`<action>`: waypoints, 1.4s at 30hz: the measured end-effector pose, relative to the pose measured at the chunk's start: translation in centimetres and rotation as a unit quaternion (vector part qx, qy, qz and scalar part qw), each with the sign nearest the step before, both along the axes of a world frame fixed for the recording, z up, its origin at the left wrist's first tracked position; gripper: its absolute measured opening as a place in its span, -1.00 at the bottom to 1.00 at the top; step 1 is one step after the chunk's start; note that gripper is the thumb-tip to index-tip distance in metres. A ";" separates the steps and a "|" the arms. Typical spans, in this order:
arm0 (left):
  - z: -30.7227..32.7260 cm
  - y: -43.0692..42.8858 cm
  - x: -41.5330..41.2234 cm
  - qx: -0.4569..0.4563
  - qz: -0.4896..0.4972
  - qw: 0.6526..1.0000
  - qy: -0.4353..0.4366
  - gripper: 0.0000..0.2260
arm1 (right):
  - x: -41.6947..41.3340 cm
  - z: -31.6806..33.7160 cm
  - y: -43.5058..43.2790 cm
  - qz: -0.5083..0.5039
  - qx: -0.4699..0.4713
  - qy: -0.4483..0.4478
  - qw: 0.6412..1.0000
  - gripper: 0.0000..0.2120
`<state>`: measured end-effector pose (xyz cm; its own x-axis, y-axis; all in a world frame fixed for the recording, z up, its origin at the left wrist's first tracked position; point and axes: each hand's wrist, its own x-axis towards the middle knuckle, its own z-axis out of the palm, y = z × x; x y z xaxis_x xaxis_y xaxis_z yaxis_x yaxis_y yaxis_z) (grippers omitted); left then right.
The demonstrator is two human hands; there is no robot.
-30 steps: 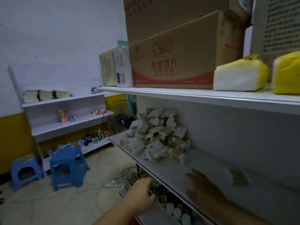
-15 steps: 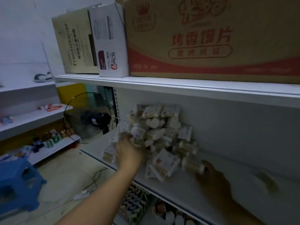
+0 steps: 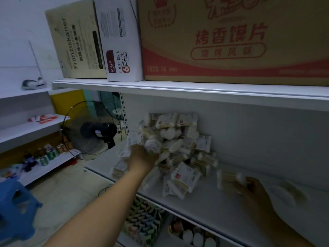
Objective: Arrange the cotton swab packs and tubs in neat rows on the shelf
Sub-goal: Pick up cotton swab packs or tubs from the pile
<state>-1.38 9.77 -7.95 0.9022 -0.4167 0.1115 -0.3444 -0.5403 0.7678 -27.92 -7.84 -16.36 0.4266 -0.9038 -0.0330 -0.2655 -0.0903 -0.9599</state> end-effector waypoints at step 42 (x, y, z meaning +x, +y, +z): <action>0.9 -12.6 -39.5 -0.202 -0.427 0.841 0.263 -0.44 | -30.5 11.5 -2.0 -0.036 0.122 -0.297 0.946 -0.93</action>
